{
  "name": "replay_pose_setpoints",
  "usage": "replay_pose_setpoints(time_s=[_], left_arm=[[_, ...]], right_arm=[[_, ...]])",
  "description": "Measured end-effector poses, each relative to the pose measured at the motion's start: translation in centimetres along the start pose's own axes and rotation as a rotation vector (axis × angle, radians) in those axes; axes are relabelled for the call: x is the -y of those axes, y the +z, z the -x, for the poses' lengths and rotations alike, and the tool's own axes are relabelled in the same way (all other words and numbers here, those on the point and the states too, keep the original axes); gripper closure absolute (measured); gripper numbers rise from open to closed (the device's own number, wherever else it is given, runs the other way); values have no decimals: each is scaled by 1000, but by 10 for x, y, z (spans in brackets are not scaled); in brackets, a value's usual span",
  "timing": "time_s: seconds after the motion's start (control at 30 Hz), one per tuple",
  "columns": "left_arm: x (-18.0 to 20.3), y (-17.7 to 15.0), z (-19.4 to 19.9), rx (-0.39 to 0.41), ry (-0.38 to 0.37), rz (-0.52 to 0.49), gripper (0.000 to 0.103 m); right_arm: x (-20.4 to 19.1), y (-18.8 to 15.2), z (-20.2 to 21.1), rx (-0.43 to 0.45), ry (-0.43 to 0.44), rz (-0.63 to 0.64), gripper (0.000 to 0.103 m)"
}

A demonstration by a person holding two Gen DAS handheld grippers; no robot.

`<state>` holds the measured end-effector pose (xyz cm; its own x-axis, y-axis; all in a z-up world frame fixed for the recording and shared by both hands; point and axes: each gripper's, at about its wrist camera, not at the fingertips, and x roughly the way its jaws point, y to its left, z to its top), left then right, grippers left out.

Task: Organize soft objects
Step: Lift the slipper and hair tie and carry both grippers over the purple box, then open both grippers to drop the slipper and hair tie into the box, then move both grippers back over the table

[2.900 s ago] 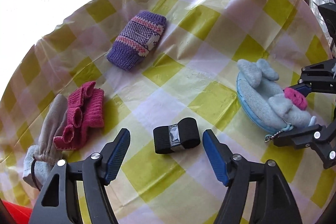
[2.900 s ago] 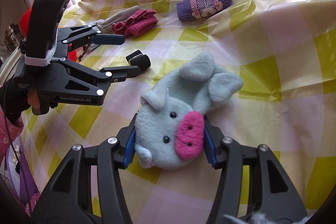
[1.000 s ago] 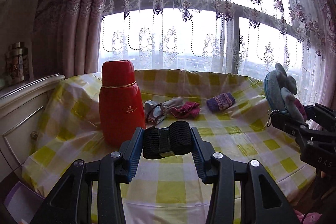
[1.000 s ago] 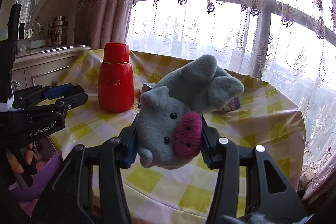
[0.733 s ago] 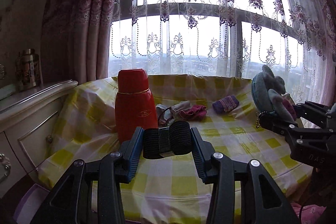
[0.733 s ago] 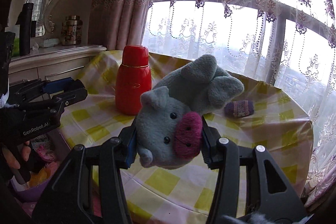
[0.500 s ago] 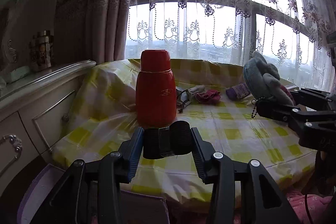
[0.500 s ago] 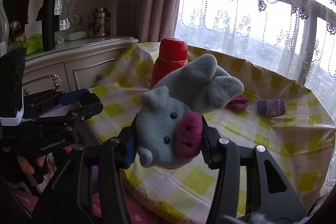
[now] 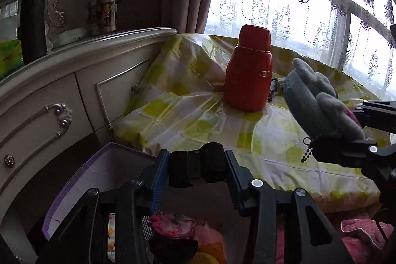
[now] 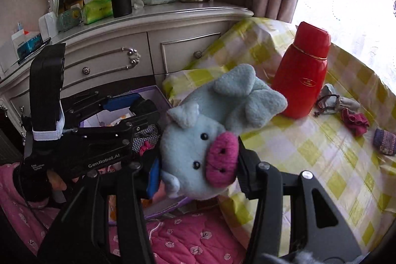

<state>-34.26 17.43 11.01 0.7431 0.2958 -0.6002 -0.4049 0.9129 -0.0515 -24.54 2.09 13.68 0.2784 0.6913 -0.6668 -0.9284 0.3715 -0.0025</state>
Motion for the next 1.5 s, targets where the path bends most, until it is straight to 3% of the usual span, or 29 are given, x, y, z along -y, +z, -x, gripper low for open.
replay_pose_setpoints(time_s=[0.4, 0.67, 0.83, 0.87, 0.93, 1.0, 1.13, 1.23, 1.37, 1.43, 1.5], left_arm=[[-49, -39, -12, -183, 90, 47, 57], [-81, -53, -21, -288, 171, 33, 57], [-94, -57, -27, -343, 232, -6, 56], [-96, -58, -29, -359, 247, -11, 52], [-101, -60, -34, -396, 298, -20, 40], [-103, -62, -38, -420, 362, -33, 29], [-107, -61, -47, -476, 441, -38, 25], [-100, -56, -56, -504, 465, -47, 23], [-61, -40, -67, -475, 409, -113, 22], [-26, -25, -68, -414, 278, -144, 22], [16, -9, -71, -364, 69, -150, 21]], right_arm=[[-59, 1, -54, -197, 153, 163, 49], [-89, -17, -84, -323, 204, 268, 49], [-95, -21, -96, -367, 265, 265, 46], [-96, -22, -99, -375, 292, 254, 44], [-96, -24, -103, -384, 338, 230, 31], [-93, -26, -104, -376, 355, 205, 29], [-69, -28, -99, -349, 383, 100, 28], [-38, -29, -90, -306, 342, 36, 28], [32, -37, -67, -203, 200, -39, 28], [80, -47, -56, -173, 125, -110, 27], [130, -60, -47, -160, 22, -159, 27]])
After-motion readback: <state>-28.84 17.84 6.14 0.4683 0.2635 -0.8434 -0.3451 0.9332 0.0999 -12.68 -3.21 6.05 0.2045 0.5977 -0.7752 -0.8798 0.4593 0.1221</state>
